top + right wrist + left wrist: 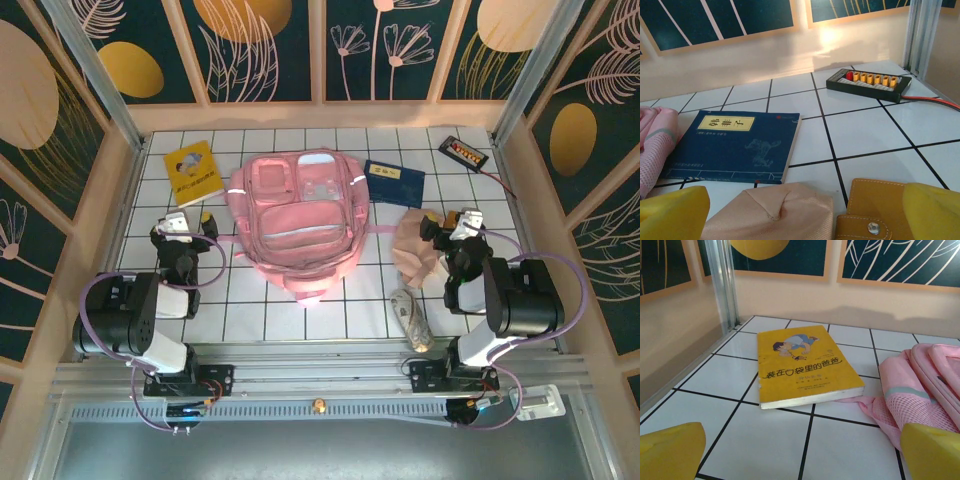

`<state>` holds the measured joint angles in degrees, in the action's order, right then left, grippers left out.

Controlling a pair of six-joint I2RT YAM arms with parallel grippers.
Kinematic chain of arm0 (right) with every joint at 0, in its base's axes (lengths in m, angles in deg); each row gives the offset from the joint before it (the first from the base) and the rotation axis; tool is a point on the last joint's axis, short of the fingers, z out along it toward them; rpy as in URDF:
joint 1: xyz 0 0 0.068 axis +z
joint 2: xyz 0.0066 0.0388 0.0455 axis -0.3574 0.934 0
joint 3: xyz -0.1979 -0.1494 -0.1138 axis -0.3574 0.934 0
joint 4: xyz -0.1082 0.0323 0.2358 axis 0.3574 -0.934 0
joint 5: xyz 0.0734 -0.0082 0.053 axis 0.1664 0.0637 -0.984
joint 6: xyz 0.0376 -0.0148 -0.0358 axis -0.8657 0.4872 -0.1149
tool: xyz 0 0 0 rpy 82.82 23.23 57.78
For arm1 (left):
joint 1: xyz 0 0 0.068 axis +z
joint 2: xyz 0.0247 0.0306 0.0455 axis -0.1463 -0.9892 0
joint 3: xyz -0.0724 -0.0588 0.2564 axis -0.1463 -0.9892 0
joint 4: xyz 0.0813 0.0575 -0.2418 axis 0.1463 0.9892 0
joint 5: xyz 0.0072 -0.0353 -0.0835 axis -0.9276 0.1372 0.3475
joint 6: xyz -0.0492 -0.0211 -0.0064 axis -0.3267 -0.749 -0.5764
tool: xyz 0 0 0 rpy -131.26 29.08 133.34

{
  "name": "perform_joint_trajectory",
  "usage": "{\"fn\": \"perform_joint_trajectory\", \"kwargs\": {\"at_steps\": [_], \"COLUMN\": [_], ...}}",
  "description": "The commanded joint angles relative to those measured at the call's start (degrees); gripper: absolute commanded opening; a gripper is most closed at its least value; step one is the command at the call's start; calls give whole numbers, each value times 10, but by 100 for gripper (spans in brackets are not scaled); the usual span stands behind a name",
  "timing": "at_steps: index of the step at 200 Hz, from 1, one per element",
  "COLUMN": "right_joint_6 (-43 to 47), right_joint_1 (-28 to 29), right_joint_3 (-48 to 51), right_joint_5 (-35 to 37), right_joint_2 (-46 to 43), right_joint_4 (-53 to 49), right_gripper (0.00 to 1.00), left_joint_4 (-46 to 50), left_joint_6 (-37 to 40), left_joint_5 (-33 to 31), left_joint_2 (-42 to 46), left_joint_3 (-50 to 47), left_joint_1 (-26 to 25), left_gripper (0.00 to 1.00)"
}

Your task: Pack the student bag

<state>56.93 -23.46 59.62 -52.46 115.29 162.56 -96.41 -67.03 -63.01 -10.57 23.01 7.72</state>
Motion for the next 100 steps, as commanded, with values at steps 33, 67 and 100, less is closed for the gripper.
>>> {"fn": "perform_joint_trajectory", "kwargs": {"at_steps": [33,67,100], "right_joint_6": [10,6,7], "right_joint_1": [4,-3,-2], "right_joint_3": [-8,-9,-8], "right_joint_5": [2,-9,-6], "right_joint_2": [-1,0,0], "right_joint_4": [2,1,1], "right_gripper": [99,99,99], "left_joint_4": [-13,-22,-34], "left_joint_6": [4,-5,-18], "left_joint_5": [9,-11,-43], "left_joint_2": [-4,-3,-2], "left_joint_3": [8,3,-4], "left_joint_1": [2,2,2], "left_gripper": [99,99,99]}}
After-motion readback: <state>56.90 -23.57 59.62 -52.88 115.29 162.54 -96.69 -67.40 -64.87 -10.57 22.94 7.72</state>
